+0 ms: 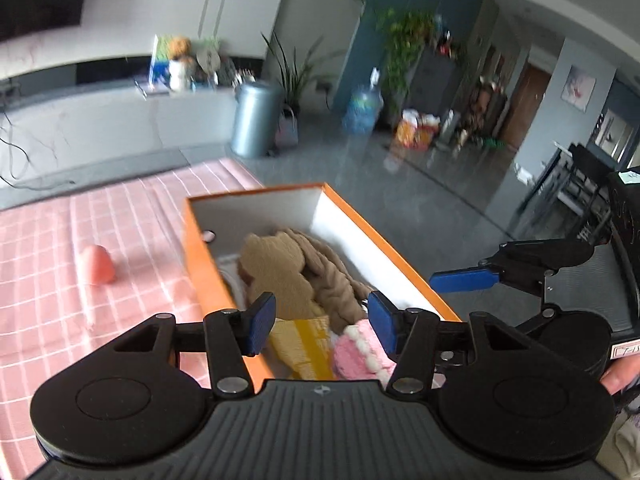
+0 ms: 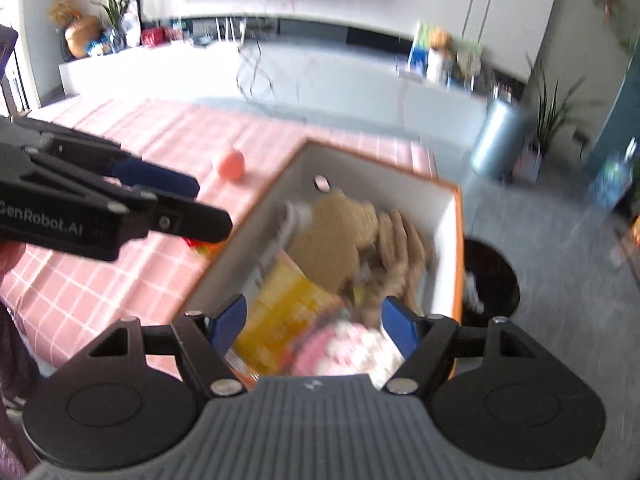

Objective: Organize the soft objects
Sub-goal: 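Open both tools to drop the bag and puff into the box, then move both tools back to the remaining items on the table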

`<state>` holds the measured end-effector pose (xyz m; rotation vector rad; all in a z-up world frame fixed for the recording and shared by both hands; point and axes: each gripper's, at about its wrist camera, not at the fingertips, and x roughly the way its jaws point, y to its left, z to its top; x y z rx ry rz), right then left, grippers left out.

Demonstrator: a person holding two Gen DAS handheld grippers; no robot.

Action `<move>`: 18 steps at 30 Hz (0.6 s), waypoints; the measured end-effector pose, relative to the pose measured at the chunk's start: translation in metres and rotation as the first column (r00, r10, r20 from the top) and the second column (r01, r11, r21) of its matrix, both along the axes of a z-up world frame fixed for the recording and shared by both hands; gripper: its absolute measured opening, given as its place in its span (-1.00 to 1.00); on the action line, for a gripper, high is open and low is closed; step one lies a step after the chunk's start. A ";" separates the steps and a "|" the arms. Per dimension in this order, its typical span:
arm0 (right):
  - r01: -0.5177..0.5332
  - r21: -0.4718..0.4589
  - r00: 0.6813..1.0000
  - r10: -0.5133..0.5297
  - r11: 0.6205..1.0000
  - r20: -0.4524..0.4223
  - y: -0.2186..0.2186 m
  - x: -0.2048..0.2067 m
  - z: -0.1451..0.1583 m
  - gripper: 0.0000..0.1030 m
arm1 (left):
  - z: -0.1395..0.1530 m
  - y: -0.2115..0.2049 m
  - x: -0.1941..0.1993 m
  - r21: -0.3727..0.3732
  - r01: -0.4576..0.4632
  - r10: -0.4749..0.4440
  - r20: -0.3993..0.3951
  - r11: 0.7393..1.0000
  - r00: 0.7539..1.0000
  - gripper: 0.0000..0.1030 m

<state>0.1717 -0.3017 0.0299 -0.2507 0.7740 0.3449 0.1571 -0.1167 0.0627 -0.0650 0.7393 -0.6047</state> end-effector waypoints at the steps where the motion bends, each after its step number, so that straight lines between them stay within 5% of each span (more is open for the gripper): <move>1: -0.008 0.007 1.000 0.007 1.000 0.031 0.009 -0.004 0.001 0.44 | 0.001 0.006 -0.005 -0.005 -0.009 0.009 0.017 1.000 1.000 0.21; 12: 0.053 0.126 0.984 -0.073 0.991 0.160 0.096 -0.020 -0.024 0.45 | -0.015 0.090 -0.029 -0.057 -0.203 0.207 0.080 0.977 0.975 0.21; 18: 0.093 0.090 0.976 -0.108 0.992 0.187 0.148 -0.020 -0.056 0.44 | -0.040 0.127 -0.033 -0.027 -0.324 0.325 0.092 0.946 0.941 0.21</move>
